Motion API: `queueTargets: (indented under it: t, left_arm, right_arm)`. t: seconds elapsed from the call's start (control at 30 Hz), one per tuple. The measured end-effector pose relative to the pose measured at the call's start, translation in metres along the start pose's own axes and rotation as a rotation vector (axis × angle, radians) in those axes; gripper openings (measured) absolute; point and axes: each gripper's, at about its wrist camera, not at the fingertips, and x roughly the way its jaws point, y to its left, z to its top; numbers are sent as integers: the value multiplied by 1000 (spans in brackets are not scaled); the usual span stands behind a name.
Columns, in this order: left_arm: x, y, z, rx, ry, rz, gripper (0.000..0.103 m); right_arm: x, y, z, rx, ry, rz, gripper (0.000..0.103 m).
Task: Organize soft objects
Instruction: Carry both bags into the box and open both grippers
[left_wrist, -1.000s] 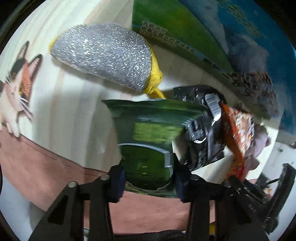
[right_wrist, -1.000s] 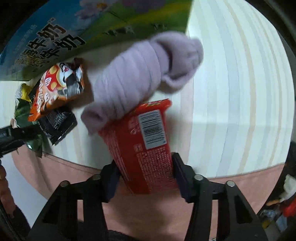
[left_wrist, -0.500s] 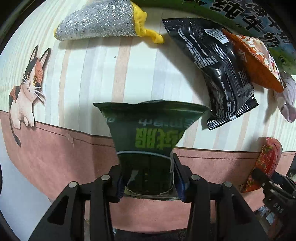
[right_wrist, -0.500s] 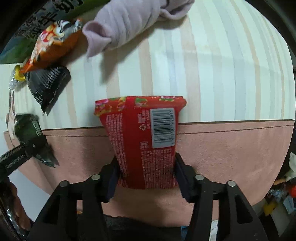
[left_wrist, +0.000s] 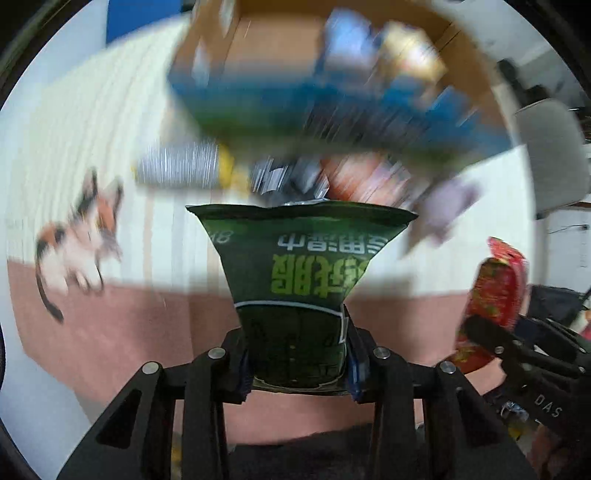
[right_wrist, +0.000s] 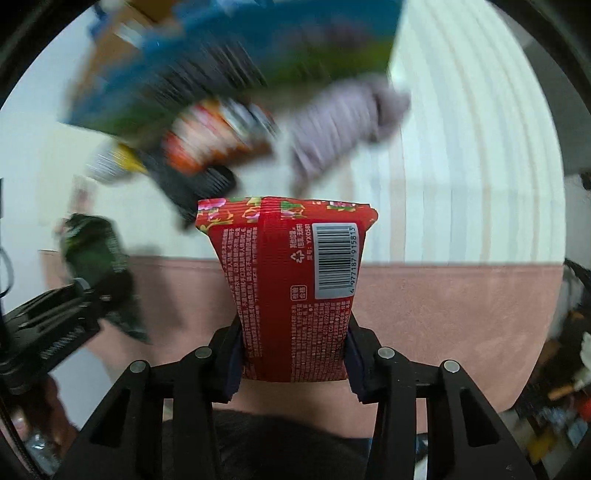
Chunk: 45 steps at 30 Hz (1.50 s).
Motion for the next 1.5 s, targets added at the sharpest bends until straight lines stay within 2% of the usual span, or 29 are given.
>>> queueTargets:
  t: [0.07, 0.17, 0.23, 0.3, 0.43, 0.47, 0.57, 0.63, 0.7, 0.9, 1.0, 1.17, 1.3, 1.33, 1.37, 1.43, 1.5]
  left_arm:
    - [-37, -9, 24, 34, -68, -27, 35]
    - [-80, -2, 80, 58, -111, -57, 35]
    - [-90, -1, 122, 64, -142, -39, 35]
    - [-89, 2, 153, 68, -147, -18, 35]
    - [-54, 20, 214, 19, -76, -4, 35]
    - [-43, 23, 225, 8, -54, -6, 35]
    - [-20, 21, 255, 3, -3, 10, 35]
    - [-7, 20, 277, 0, 21, 20, 35]
    - [3, 15, 286, -2, 41, 20, 35]
    - [36, 10, 320, 5, 100, 40, 35]
    - [50, 11, 331, -2, 128, 51, 35]
    - [72, 9, 344, 29, 182, 111, 36]
    - [69, 16, 346, -23, 199, 68, 39]
    - [64, 17, 345, -31, 187, 47, 46]
    - [60, 18, 344, -32, 174, 39, 59]
    - [48, 19, 341, -36, 134, 35, 74]
    - [34, 20, 335, -43, 96, 24, 84]
  right_arm:
    - [-44, 9, 10, -20, -81, 29, 47]
    - [-106, 21, 38, -51, -194, 51, 47]
    - [-132, 26, 63, -61, -247, 47, 47]
    - [-146, 28, 89, -69, -286, 8, 47]
    - [-137, 21, 146, -62, -267, -48, 47]
    - [-124, 6, 167, -60, -247, -54, 47]
    - [-99, 0, 220, -40, -166, -84, 47]
    - [-70, -6, 223, -28, -117, -109, 47]
    - [-46, -3, 240, -21, -87, -122, 47]
    - [-2, -16, 252, 1, -9, -153, 47]
    - [6, -20, 255, 5, 15, -159, 47]
    - [17, -19, 256, -11, 47, -185, 48]
    - [20, -21, 255, 3, 71, -170, 50]
    - [17, -21, 255, 5, 67, -161, 51]
    - [14, -23, 252, 8, 62, -148, 56]
    - [5, -24, 251, 15, 53, -116, 66]
    - [-6, -23, 252, 9, 28, -125, 84]
